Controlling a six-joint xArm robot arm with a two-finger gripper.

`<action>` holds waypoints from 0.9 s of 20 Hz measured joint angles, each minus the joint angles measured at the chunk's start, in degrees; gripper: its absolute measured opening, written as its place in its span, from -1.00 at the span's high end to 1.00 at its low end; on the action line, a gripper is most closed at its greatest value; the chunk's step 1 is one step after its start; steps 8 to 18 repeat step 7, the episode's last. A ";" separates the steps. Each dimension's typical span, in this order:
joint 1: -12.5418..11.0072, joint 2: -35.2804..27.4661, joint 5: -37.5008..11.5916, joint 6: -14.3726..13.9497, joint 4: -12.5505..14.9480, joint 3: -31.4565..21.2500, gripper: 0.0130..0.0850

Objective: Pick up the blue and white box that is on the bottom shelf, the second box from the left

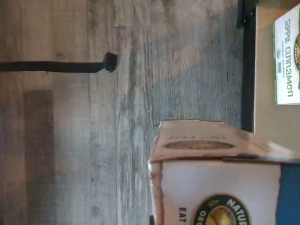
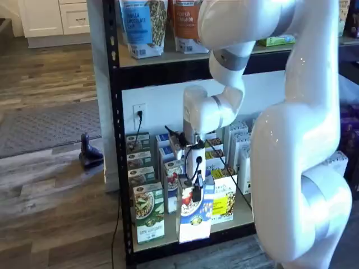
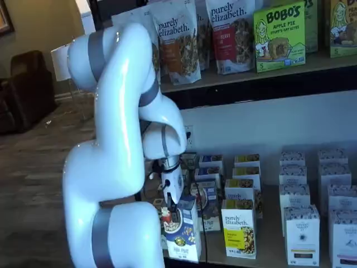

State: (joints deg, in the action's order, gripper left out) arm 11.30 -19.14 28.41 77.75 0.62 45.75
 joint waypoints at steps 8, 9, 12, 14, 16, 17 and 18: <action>0.19 8.84 2.65 2.44 -3.09 -4.98 -0.11; 0.19 8.84 2.65 2.44 -3.09 -4.98 -0.11; 0.19 8.84 2.65 2.44 -3.09 -4.98 -0.11; 0.19 8.84 2.65 2.44 -3.09 -4.98 -0.11; 0.19 8.84 2.65 2.44 -3.09 -4.98 -0.11; 0.19 8.84 2.65 2.44 -3.09 -4.98 -0.11; 0.19 8.84 2.65 2.44 -3.09 -4.98 -0.11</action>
